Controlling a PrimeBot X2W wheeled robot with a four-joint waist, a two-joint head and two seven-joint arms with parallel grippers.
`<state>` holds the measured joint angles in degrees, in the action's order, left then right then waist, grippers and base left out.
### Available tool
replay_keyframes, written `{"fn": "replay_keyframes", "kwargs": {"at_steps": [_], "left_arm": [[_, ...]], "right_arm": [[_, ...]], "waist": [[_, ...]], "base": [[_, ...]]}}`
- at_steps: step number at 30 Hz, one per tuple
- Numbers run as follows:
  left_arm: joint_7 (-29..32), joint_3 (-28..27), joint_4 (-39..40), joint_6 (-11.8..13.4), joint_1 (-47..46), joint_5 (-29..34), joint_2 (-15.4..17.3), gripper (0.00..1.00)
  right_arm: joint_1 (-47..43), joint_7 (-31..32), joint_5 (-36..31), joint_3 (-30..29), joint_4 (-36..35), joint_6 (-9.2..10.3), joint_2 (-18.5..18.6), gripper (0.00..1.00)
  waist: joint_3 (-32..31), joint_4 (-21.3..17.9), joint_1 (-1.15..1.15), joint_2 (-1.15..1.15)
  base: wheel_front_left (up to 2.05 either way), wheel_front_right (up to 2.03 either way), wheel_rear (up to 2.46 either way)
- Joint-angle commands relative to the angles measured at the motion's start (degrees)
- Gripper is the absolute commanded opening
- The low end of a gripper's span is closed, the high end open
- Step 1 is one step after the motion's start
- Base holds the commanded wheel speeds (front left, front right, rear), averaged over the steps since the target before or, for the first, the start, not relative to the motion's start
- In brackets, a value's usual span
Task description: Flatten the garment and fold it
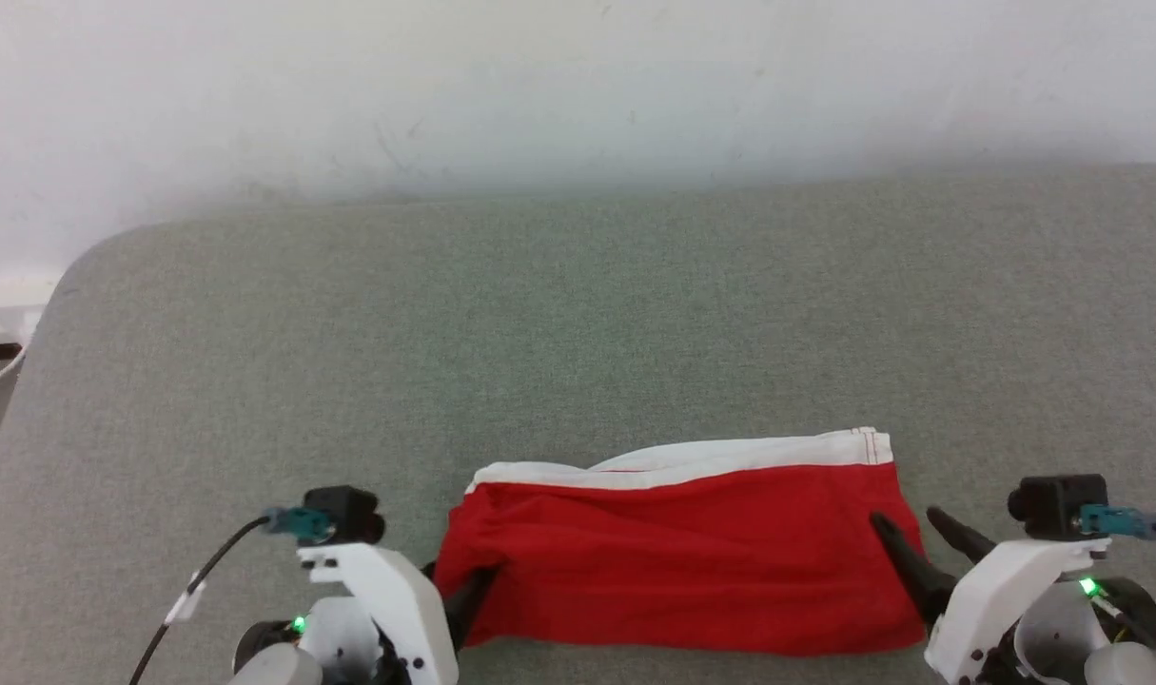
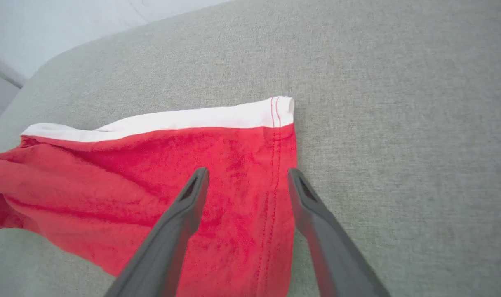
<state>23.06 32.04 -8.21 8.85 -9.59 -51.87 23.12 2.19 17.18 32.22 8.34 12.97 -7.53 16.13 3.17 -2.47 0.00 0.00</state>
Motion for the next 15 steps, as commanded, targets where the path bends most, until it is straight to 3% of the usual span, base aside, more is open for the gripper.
{"fn": "replay_keyframes", "kwargs": {"at_steps": [1,7,15], "left_arm": [[-2.4,-1.6,0.6,1.4,2.1,0.0,-0.3,1.0],[-11.3,-5.5,5.7,5.3,5.4,1.8,-1.3,1.0],[-23.6,-7.7,9.4,6.8,5.7,8.0,-1.6,1.0]], "right_arm": [[-1.3,-1.7,-2.4,-1.9,-2.5,0.04,-2.2,1.0],[-1.0,0.4,-6.8,-8.1,-6.3,0.04,-5.0,1.0],[0.1,13.0,-5.2,-11.5,-3.4,0.04,-2.2,1.0]], "waist": [[-0.3,-0.5,0.0,0.0],[-0.4,0.5,0.0,0.0],[-0.5,5.5,0.0,0.0]], "base": [[0.0,0.0,0.0],[0.0,0.0,0.0],[0.0,0.0,0.0]]}}
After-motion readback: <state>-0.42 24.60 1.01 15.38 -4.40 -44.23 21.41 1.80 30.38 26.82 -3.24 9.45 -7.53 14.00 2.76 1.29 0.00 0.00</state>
